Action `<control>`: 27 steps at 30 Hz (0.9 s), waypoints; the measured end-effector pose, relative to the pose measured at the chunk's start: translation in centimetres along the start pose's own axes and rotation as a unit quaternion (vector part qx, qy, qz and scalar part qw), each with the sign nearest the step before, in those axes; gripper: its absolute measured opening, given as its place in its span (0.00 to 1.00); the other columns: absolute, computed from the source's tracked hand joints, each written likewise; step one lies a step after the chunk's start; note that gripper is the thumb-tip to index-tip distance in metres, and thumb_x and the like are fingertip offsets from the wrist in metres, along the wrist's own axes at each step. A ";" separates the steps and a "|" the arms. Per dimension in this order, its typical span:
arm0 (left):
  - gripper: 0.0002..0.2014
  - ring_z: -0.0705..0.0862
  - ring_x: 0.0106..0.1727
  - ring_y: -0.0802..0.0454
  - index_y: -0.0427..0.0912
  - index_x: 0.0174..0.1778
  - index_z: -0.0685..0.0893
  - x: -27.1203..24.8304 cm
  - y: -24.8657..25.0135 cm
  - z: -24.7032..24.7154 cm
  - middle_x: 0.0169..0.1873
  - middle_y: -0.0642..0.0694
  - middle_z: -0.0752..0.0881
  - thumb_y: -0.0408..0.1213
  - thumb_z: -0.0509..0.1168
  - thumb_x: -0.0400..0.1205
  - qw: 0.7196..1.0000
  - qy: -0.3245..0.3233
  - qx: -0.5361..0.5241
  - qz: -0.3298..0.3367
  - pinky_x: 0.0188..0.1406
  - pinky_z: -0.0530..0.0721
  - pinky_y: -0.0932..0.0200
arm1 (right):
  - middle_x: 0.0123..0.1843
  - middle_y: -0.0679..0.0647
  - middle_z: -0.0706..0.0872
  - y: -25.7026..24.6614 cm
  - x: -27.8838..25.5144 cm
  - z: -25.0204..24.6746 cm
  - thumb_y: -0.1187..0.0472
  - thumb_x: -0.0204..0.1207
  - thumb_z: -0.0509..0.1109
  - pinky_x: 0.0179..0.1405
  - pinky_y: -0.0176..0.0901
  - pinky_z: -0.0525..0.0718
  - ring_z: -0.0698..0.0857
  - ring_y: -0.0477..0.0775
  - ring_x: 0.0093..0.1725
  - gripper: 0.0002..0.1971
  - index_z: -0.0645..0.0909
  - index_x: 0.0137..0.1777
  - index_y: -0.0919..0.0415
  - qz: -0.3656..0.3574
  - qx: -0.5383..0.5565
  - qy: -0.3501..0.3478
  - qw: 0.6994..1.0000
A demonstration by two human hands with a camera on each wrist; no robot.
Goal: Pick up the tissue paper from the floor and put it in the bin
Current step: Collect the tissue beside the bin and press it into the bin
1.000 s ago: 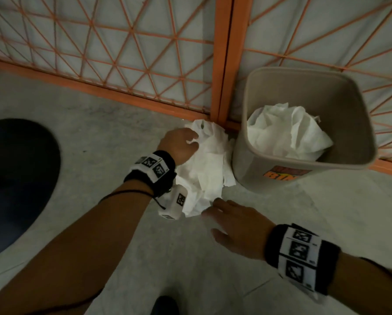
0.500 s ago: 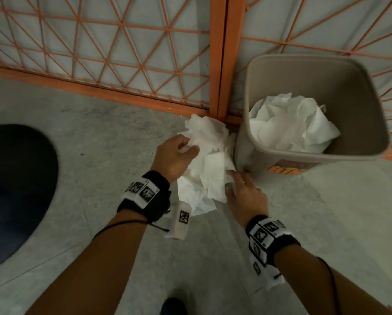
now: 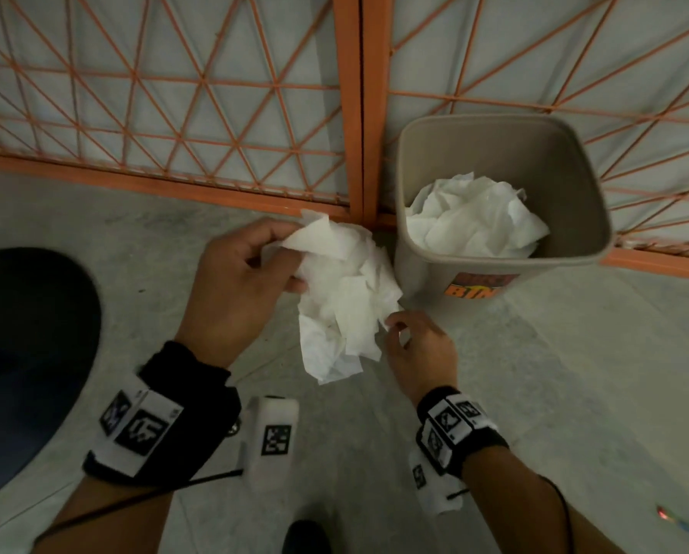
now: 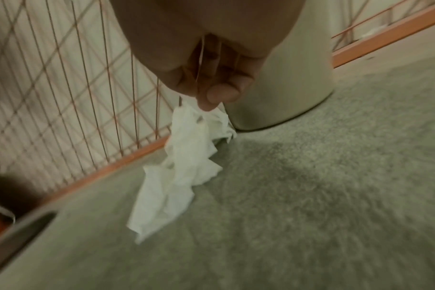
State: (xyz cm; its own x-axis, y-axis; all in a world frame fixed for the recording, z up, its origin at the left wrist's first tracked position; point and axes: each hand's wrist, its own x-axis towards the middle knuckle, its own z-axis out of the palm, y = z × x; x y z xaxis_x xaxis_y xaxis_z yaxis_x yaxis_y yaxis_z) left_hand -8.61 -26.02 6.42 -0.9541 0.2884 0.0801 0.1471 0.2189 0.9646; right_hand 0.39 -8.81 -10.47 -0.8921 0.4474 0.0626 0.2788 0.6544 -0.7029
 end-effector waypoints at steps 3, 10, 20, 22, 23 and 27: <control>0.15 0.91 0.38 0.53 0.52 0.45 0.89 1.1 3.9 1.4 0.39 0.56 0.91 0.25 0.65 0.82 0.998 -0.035 0.002 0.060 0.37 0.92 0.58 | 0.43 0.51 0.86 -1.2 -2.1 -1.3 0.65 0.70 0.68 0.29 0.42 0.82 0.81 0.50 0.28 0.06 0.84 0.42 0.55 -0.032 0.100 0.060 0.993; 0.11 0.91 0.37 0.52 0.47 0.47 0.89 5.0 9.1 8.4 0.44 0.51 0.91 0.27 0.65 0.80 0.986 -0.091 0.020 0.138 0.33 0.88 0.62 | 0.33 0.57 0.82 -5.0 -3.9 -8.7 0.65 0.70 0.62 0.26 0.53 0.81 0.82 0.60 0.28 0.05 0.76 0.39 0.54 -0.035 0.266 0.259 0.928; 0.20 0.76 0.74 0.51 0.50 0.71 0.81 7.7 6.6 10.9 0.72 0.50 0.80 0.44 0.66 0.82 0.844 -0.294 0.408 0.184 0.71 0.69 0.62 | 0.34 0.47 0.82 -10.6 2.9 -21.9 0.73 0.73 0.63 0.33 0.60 0.88 0.87 0.71 0.34 0.09 0.77 0.40 0.58 -0.115 0.387 0.343 0.848; 0.18 0.79 0.70 0.52 0.50 0.66 0.84 6.9 6.5 9.4 0.67 0.50 0.84 0.45 0.65 0.81 0.887 -0.206 0.341 0.234 0.75 0.72 0.53 | 0.35 0.48 0.81 -11.5 5.0 -23.1 0.74 0.73 0.63 0.33 0.54 0.89 0.89 0.70 0.36 0.07 0.77 0.41 0.62 -0.134 0.391 0.306 0.858; 0.16 0.80 0.67 0.55 0.51 0.64 0.86 6.5 6.3 8.5 0.64 0.51 0.85 0.43 0.65 0.80 0.909 -0.151 0.300 0.246 0.72 0.76 0.52 | 0.35 0.49 0.81 -12.0 6.1 -23.5 0.74 0.73 0.62 0.33 0.51 0.88 0.90 0.68 0.37 0.07 0.77 0.42 0.63 -0.146 0.390 0.290 0.862; 0.09 0.83 0.55 0.62 0.50 0.54 0.88 3.5 4.1 5.2 0.53 0.54 0.87 0.35 0.65 0.82 0.964 -0.015 0.190 0.188 0.53 0.79 0.75 | 0.37 0.56 0.82 -13.2 9.7 -23.4 0.73 0.72 0.62 0.35 0.49 0.88 0.91 0.64 0.39 0.06 0.78 0.43 0.65 -0.185 0.392 0.243 0.868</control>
State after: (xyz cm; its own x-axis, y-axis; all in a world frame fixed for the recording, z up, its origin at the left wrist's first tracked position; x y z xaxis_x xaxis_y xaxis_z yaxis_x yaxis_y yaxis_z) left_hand -9.95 -19.24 9.33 -0.8082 0.4389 0.3927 0.5704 0.4175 0.7074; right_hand -3.65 1.17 16.04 -0.5609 0.6243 0.5437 -0.4916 0.2772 -0.8255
